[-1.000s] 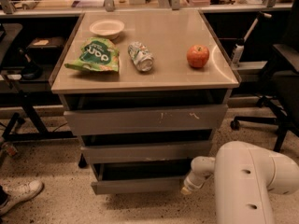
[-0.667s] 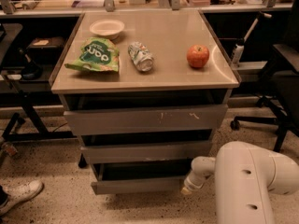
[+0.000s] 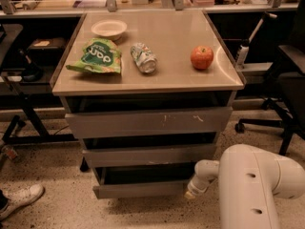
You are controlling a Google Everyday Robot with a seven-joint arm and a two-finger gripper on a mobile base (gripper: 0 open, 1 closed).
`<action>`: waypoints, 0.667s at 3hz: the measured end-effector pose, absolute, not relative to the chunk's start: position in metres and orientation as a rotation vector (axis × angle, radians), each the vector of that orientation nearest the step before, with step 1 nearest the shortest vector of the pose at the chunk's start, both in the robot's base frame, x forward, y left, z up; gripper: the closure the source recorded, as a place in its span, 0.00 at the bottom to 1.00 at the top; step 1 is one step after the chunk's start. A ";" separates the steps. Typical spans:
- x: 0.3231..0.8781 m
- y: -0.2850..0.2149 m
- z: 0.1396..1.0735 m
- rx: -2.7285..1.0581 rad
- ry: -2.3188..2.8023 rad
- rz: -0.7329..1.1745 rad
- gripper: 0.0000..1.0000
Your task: Close bottom drawer
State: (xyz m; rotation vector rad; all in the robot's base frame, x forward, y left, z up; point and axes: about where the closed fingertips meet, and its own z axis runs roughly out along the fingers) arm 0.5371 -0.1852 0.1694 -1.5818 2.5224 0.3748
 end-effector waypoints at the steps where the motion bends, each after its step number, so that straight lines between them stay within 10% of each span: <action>1: 0.537 -0.185 0.169 -1.582 2.522 0.375 0.11; 2: 0.537 -0.185 0.169 -1.582 2.523 0.375 0.00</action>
Offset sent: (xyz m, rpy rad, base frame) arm 0.0000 0.0000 0.0000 0.0000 0.0000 0.0000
